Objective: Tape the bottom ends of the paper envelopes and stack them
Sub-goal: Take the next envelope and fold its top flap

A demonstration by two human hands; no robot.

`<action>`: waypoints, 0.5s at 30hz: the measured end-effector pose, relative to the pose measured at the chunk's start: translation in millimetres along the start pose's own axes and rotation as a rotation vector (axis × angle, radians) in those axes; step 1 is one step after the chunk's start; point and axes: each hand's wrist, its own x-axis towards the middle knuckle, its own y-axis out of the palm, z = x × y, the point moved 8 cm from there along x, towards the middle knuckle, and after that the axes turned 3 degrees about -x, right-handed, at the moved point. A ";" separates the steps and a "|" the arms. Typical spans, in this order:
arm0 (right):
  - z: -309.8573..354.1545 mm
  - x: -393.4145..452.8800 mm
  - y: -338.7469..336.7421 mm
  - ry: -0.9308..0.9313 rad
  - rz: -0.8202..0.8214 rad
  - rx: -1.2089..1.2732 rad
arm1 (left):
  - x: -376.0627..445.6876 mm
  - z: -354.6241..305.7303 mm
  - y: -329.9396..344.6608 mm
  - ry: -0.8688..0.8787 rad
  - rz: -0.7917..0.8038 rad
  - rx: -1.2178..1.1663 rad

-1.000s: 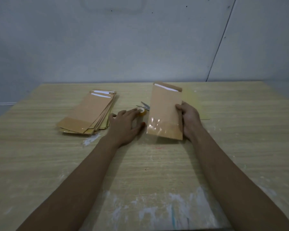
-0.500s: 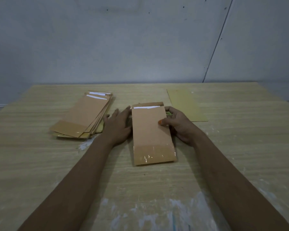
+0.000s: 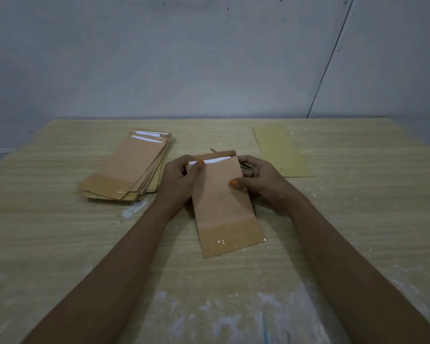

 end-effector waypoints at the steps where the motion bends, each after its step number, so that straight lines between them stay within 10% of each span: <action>1: 0.7 0.7 -4.0 -0.032 -0.066 -0.050 | 0.1 0.9 -0.2 -0.013 -0.002 -0.023; 5: 13.5 -2.6 -13.1 -0.235 -0.296 -0.340 | 2.2 5.0 -4.4 -0.072 -0.039 -0.073; 15: 20.6 -2.7 0.5 -0.389 -0.263 -0.498 | -4.2 5.1 14.8 -0.139 0.136 -0.114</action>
